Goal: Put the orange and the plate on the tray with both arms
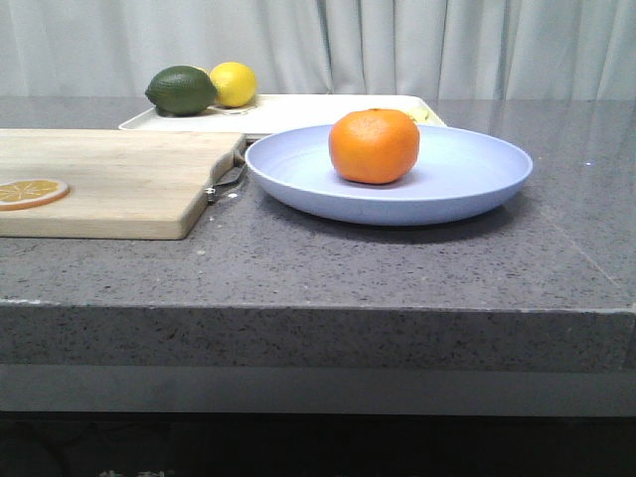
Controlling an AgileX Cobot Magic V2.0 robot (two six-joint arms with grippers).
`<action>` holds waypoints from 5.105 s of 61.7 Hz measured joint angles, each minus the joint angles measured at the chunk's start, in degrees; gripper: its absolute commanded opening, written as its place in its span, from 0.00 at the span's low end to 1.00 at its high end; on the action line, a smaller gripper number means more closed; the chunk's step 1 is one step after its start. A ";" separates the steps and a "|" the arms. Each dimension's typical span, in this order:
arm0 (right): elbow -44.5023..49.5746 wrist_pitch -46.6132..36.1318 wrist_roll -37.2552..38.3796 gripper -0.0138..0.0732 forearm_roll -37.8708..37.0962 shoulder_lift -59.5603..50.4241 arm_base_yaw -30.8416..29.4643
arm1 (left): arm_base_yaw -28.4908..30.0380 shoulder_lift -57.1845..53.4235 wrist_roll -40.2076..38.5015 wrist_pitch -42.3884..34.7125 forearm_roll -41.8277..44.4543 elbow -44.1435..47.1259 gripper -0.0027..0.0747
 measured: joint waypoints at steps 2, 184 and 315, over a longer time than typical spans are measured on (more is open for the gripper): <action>0.00 0.11 0.00 0.91 0.00 0.00 0.00 | 1.25 -1.73 -0.14 -1.01 0.00 2.66 0.01; -38.38 9.08 0.43 0.09 21.67 65.89 11.68 | 11.95 -81.65 -0.90 -32.47 -2.73 66.31 0.01; -129.40 48.64 5.47 0.27 18.88 115.82 5.99 | 11.95 -81.65 -0.90 -32.58 -2.73 66.31 0.01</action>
